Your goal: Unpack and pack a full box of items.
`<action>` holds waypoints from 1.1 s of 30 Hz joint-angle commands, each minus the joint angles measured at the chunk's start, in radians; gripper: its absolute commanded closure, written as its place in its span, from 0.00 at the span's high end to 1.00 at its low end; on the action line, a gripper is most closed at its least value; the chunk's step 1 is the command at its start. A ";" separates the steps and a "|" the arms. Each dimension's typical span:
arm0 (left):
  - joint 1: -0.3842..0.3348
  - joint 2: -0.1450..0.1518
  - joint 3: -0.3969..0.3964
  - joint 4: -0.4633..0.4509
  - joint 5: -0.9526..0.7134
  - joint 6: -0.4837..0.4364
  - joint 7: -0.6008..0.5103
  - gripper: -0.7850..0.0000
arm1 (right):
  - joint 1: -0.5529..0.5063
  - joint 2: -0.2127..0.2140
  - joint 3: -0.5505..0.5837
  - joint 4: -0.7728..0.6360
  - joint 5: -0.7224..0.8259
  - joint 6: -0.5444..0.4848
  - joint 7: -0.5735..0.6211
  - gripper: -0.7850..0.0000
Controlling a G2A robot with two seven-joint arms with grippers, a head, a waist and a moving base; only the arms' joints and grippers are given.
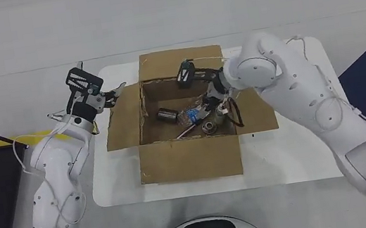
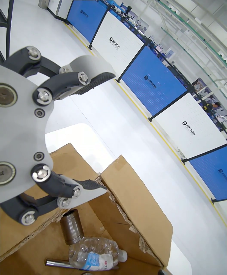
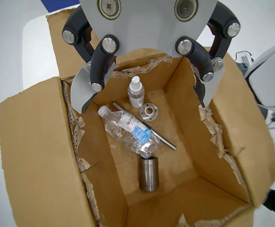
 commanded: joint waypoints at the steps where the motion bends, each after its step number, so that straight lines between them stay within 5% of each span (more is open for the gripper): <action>1: 0.000 0.000 0.000 0.000 0.000 0.000 0.000 1.00 | 0.027 -0.012 -0.053 0.025 -0.029 0.003 0.005 1.00; 14: 0.000 0.000 0.000 0.000 0.000 0.000 0.000 1.00 | 0.173 -0.025 -0.311 0.115 -0.055 0.017 0.019 0.48; 19: 0.000 0.000 0.000 0.000 0.000 0.000 0.000 1.00 | 0.211 -0.017 -0.363 0.125 -0.028 0.039 0.041 0.49; 23: 0.000 0.000 0.000 0.000 0.000 0.000 0.000 1.00 | 0.231 -0.007 -0.397 0.119 0.006 0.043 0.046 0.64; 30: 0.000 0.000 0.000 0.000 0.000 0.000 0.000 1.00 | 0.259 0.002 -0.471 0.132 0.053 0.044 0.046 0.60; 33: 0.000 0.000 0.000 0.000 0.000 0.000 0.000 1.00 | 0.272 0.002 -0.495 0.142 0.073 0.037 0.039 0.50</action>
